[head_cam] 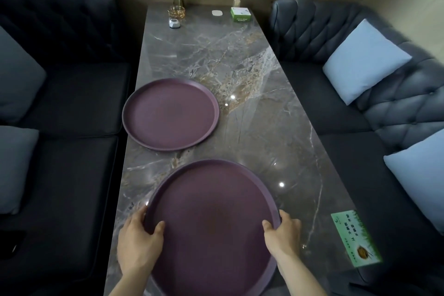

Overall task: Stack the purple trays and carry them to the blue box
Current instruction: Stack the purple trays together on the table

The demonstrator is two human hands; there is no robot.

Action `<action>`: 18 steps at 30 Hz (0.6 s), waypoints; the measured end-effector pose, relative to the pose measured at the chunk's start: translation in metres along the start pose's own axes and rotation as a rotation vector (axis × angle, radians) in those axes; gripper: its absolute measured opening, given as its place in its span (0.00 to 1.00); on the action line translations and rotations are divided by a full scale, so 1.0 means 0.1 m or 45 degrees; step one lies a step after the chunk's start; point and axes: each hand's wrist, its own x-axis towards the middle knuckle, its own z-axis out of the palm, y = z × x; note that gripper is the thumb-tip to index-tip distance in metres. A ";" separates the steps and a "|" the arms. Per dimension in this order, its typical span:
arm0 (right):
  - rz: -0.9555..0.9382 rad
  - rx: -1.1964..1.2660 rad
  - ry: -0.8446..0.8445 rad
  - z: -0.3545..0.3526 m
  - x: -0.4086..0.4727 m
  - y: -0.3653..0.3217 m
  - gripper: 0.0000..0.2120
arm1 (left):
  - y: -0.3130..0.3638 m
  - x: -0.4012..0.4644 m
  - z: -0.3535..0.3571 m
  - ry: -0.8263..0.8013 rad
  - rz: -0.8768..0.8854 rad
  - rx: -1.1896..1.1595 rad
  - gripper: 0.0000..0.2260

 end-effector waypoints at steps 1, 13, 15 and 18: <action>-0.004 -0.012 -0.006 0.02 0.00 -0.01 0.30 | -0.01 0.00 0.00 0.003 -0.001 0.005 0.29; -0.136 -0.196 0.159 0.09 0.08 0.05 0.25 | -0.08 0.07 0.05 -0.010 0.047 0.119 0.30; -0.148 -0.250 0.168 0.10 0.09 0.06 0.25 | -0.12 0.07 0.05 -0.008 0.076 0.176 0.32; -0.171 -0.303 0.187 0.11 0.10 0.08 0.25 | -0.18 0.06 0.07 -0.005 0.141 0.232 0.36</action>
